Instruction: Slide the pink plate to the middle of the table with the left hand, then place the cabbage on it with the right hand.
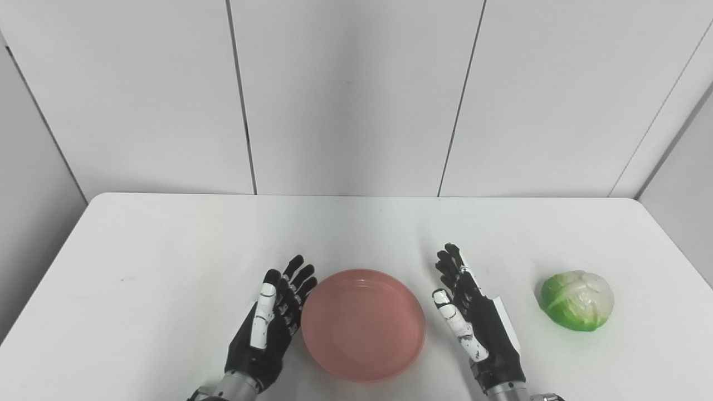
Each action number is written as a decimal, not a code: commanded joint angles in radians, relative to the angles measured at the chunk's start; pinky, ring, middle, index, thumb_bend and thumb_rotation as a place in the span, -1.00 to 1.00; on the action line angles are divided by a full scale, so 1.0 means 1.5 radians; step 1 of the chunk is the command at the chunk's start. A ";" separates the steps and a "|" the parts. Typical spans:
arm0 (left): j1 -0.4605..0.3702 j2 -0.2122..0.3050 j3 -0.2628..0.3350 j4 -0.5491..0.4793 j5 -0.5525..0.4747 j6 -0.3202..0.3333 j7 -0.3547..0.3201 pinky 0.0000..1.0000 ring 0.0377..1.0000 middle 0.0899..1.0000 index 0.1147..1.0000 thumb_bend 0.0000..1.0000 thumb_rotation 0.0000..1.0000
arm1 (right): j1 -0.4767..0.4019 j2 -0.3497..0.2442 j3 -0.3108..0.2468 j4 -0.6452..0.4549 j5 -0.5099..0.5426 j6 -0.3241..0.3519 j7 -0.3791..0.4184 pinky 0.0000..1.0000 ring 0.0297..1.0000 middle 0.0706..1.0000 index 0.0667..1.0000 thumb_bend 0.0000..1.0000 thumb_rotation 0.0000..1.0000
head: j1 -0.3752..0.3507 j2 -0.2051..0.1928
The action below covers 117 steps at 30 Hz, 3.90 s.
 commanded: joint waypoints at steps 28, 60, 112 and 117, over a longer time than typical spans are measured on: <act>-0.011 0.031 -0.004 0.038 0.191 -0.169 0.077 1.00 1.00 1.00 1.00 0.50 1.00 | -0.104 -0.175 -0.165 -0.043 -0.181 0.074 -0.096 0.73 0.78 0.78 0.81 0.67 0.29 | -0.078 0.019; -0.016 0.119 0.056 0.101 0.047 -0.218 -0.022 1.00 1.00 1.00 1.00 0.41 0.95 | -0.135 -0.228 -0.102 -0.082 -0.487 0.377 0.136 1.00 1.00 0.98 0.91 0.93 -0.34 | -0.308 0.011; -0.012 0.100 0.055 0.070 0.033 -0.215 -0.029 1.00 1.00 1.00 1.00 0.33 0.93 | -0.176 -0.125 -0.250 -0.017 -0.616 0.376 0.156 -0.57 -0.43 -0.11 -0.01 0.08 -1.00 | -0.285 0.023; -0.013 0.097 0.054 0.069 0.030 -0.215 -0.031 1.00 1.00 1.00 1.00 0.32 0.95 | -0.171 -0.130 -0.238 -0.012 -0.590 0.376 0.106 -0.45 -0.32 -0.19 -0.03 0.05 -1.00 | -0.281 0.023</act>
